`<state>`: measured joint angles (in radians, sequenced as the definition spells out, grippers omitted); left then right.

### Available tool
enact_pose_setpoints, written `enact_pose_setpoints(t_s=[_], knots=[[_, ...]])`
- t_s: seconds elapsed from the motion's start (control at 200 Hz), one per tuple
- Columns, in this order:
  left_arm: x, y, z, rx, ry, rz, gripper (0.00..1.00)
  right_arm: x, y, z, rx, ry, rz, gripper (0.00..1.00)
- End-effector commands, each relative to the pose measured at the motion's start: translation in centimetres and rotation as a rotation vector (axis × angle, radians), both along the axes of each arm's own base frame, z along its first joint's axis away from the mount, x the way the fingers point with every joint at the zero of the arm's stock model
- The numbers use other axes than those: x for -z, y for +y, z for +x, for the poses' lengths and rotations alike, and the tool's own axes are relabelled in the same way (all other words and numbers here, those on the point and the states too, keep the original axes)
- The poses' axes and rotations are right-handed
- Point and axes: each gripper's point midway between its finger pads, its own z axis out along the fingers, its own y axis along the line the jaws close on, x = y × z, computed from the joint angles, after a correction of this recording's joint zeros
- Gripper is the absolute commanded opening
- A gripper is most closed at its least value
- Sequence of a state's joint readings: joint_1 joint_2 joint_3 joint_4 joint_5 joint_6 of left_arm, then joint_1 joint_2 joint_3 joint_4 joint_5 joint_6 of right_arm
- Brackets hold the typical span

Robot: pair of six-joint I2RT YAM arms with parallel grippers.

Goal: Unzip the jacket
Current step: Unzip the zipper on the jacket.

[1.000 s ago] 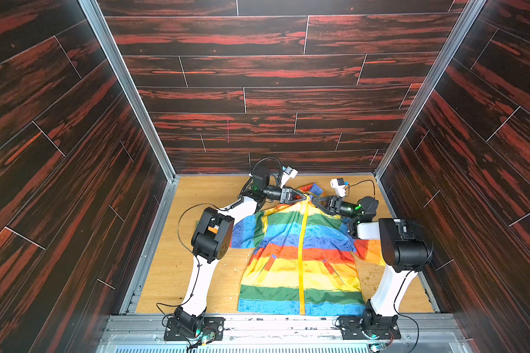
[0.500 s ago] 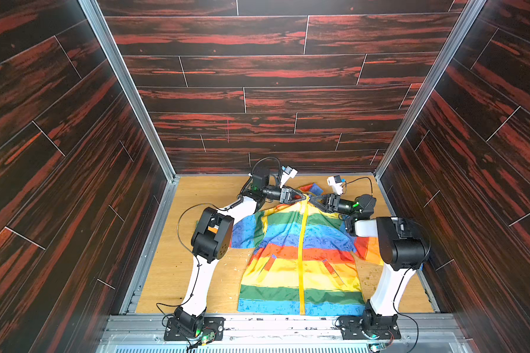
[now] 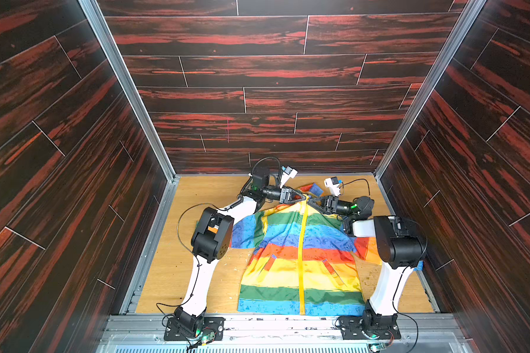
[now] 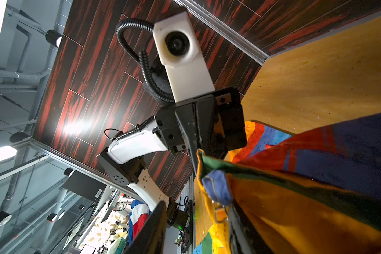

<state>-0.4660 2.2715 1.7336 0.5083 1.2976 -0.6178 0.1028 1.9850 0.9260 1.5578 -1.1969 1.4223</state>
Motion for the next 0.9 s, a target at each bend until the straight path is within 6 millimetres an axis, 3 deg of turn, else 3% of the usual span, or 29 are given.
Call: enact_pose_setpoints(t_s=[0.0, 0.421, 0.897], knots=[[-2.3, 0.0, -0.7, 0.020, -0.062, -0.030, 0.00, 0.2, 0.4, -0.7, -0.028, -0.015, -0.005, 0.44], [-2.5, -0.1, -0.8, 0.023, -0.062, -0.031, 0.00, 0.4, 0.5, 0.1, -0.013, -0.003, 0.000, 0.28], [-2.4, -0.3, -1.2, 0.038, -0.061, -0.030, 0.00, 0.8, 0.9, 0.5, -0.013, 0.009, -0.017, 0.19]])
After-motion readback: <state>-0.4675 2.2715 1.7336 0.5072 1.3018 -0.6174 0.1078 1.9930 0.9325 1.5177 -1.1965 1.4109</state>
